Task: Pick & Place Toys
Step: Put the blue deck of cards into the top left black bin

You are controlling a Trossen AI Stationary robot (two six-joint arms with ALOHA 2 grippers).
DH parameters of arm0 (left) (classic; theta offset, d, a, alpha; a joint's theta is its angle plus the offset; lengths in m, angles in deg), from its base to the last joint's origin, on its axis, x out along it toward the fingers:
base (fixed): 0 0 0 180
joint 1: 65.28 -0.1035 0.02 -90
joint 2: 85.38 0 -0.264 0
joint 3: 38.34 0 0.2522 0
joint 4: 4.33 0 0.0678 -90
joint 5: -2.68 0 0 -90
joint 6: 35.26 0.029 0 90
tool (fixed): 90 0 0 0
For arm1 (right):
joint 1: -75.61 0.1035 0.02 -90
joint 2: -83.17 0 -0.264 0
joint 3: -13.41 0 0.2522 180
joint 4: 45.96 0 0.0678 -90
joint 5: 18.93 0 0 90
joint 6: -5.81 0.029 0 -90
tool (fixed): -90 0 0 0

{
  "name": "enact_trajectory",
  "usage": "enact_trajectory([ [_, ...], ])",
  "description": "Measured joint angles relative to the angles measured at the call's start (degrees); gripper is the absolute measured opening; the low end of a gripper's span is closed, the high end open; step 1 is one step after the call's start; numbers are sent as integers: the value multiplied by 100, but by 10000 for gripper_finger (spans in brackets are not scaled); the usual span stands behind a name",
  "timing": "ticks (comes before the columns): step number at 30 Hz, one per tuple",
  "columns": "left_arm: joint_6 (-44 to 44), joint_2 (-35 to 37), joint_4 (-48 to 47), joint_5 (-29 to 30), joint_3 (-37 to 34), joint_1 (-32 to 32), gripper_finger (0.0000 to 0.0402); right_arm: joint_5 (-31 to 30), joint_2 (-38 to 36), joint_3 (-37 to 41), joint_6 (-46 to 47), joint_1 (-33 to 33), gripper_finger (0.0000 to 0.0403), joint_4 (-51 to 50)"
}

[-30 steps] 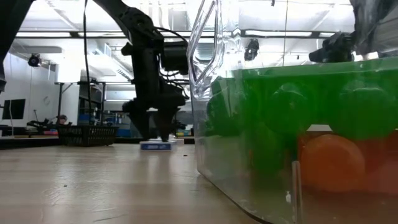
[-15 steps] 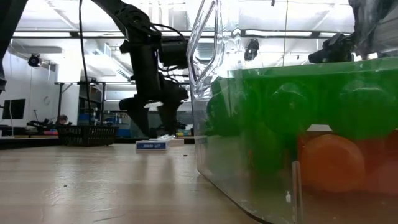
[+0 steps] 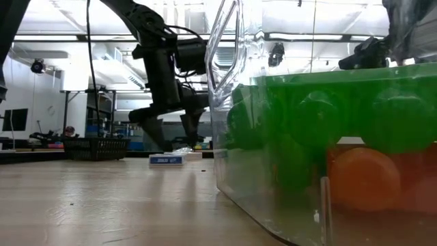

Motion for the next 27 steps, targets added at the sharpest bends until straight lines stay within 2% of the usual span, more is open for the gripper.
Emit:
enact_trajectory([
  [8, 51, -218, -300, 113, 4, 7, 395, -13, 0, 0, 1, 0, 301, 0],
  [15, 383, -260, -325, 507, -189, 1, 395, -13, 0, -7, 16, 0, 301, 2],
  [22, 654, -269, -363, 493, -422, -26, 395, -15, -2, -9, 24, 0, 301, -2],
  [27, 662, -269, -300, 490, -461, -26, 369, -37, -2, -9, 56, 0, 301, -25],
])
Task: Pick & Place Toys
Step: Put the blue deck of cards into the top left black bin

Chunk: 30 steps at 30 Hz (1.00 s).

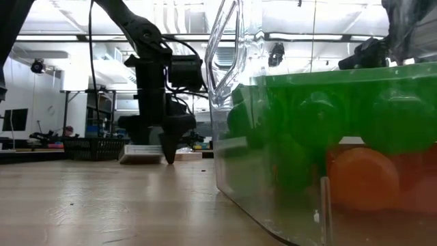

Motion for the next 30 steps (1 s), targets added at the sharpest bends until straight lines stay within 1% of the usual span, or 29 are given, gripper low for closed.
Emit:
enact_trajectory([
  [5, 297, 0, -37, 77, 0, 36, 305, -20, 0, 4, 12, 2, 301, -19],
  [8, 358, 2, -103, 155, -4, 73, 280, -20, 0, 7, 25, 1, 301, -34],
  [15, 360, 28, -370, 146, -4, 147, 264, -108, 0, 9, 50, 1, 301, -109],
  [21, 448, 238, -737, -136, 17, 167, 261, -122, 0, 13, 51, 1, 301, -145],
  [25, 449, 394, -882, -192, 13, 173, 255, -125, 0, 13, 51, 2, 301, -159],
  [27, 460, 421, -995, -164, 17, 172, 237, -125, 0, 13, 51, 0, 301, -161],
  [28, 467, 422, -1036, -160, 15, 170, 222, -125, 0, 13, 51, 2, 301, -161],
  [30, 484, 429, -1046, -155, -34, 170, 178, -127, 0, 13, 51, 2, 301, -161],
])
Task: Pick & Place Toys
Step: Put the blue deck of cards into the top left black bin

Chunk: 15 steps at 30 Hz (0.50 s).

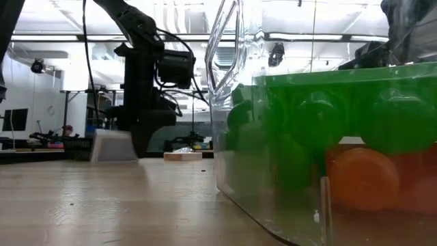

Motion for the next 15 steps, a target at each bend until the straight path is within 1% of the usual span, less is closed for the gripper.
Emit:
enact_trajectory([
  [4, 144, 5, 25, -197, -134, 2, 62, -22, 0, 0, 0, 0, 301, -2],
  [5, 244, 14, 30, -265, -153, 2, 58, -22, 0, 0, 0, 0, 301, -5],
  [12, 682, 99, 50, -466, -174, 29, 60, -44, 0, 0, 0, -2, 301, -19],
  [15, 752, 362, 323, -390, -171, 83, 60, -44, 0, 0, 12, 0, 301, -43],
])
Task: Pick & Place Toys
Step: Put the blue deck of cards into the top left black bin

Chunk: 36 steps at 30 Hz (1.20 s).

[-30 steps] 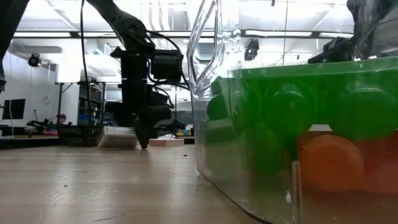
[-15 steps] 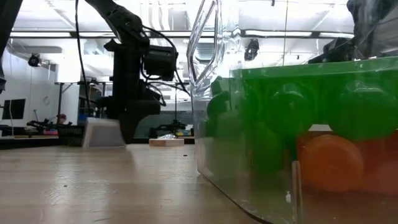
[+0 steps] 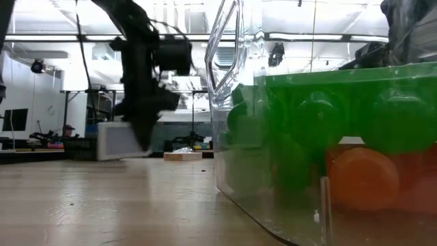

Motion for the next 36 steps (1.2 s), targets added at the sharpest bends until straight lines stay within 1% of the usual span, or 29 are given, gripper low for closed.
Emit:
enact_trajectory([
  [4, 88, 628, 907, 486, -210, 67, 60, -2, 15, 2, 46, -1, 301, -22],
  [7, 101, 1289, 1877, 983, -630, 96, 60, -57, 94, 7, 91, 0, 301, -25],
  [12, -45, 2438, 3759, 2005, -1911, 83, 60, -129, 357, 4, 113, -2, 301, -14],
  [14, -106, 2796, 4289, 2443, -2402, 78, 60, -161, 470, 4, 113, -2, 301, 68],
  [16, -111, 3091, 4439, 2972, -2782, 44, 60, -211, 579, 0, 108, -4, 301, 188],
  [19, 36, 3516, 4442, 3802, -3104, -68, 60, -236, 701, -45, -14, -7, 301, 318],
  [22, 245, 3859, 4429, 4254, -3257, -217, 60, -237, 782, -145, -143, -9, 301, 333],
  [25, 303, 4075, 4297, 4676, -3328, -501, 60, -238, 835, -223, -199, -9, 301, 332],
  [28, 408, 4133, 4267, 4651, -3425, -900, 60, -238, 856, -256, -207, -9, 301, 328],
  [30, 383, 4131, 4250, 4413, -3512, -1210, 60, -238, 857, -262, -209, -9, 301, 327],
  [36, 13, 4088, 4248, 3251, -3885, -2052, 60, -238, 835, -264, -207, -9, 301, 321],
])
